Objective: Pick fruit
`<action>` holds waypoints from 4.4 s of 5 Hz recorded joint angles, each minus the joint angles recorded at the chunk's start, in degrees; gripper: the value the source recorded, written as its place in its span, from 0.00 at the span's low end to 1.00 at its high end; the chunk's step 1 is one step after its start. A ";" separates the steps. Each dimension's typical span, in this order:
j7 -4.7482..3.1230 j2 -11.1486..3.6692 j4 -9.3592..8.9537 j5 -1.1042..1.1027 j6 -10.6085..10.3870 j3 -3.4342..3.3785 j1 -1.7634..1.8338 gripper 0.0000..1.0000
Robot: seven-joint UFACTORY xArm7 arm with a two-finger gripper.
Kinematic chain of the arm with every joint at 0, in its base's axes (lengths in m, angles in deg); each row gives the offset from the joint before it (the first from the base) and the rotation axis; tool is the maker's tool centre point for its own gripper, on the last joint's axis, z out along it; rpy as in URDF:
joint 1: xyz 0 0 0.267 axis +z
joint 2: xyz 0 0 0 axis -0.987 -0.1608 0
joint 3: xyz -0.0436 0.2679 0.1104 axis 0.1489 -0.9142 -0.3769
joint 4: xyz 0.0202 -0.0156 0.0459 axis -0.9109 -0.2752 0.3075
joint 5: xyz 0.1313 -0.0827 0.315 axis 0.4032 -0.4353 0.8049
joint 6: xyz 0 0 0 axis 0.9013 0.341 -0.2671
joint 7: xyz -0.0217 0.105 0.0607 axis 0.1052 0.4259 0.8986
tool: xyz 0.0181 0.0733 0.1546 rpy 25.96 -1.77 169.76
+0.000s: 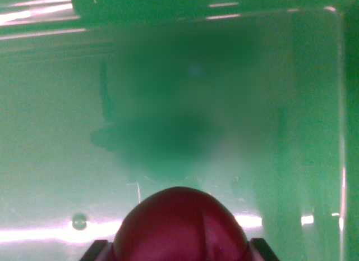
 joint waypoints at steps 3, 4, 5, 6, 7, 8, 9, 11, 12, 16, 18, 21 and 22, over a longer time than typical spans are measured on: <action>-0.20 1.01 1.47 0.13 2.48 -0.05 -0.02 1.00; -0.63 3.13 4.56 0.40 7.69 -0.16 -0.06 1.00; -0.63 3.13 4.56 0.40 7.69 -0.16 -0.06 1.00; -0.84 4.21 6.13 0.54 10.32 -0.21 -0.08 1.00; -1.06 5.31 7.74 0.68 13.03 -0.27 -0.10 1.00; -1.28 6.41 9.34 0.82 15.73 -0.33 -0.12 1.00; -1.28 6.41 9.34 0.82 15.73 -0.33 -0.12 1.00; -1.70 8.52 12.40 1.08 20.89 -0.43 -0.17 1.00; -1.70 8.52 12.40 1.08 20.89 -0.43 -0.17 1.00; -2.23 11.20 16.31 1.43 27.47 -0.57 -0.22 1.00; -2.38 11.92 17.37 1.52 29.25 -0.60 -0.23 1.00; -2.66 13.35 19.44 1.70 32.74 -0.68 -0.26 1.00; -2.66 13.35 19.44 1.70 32.74 -0.68 -0.26 1.00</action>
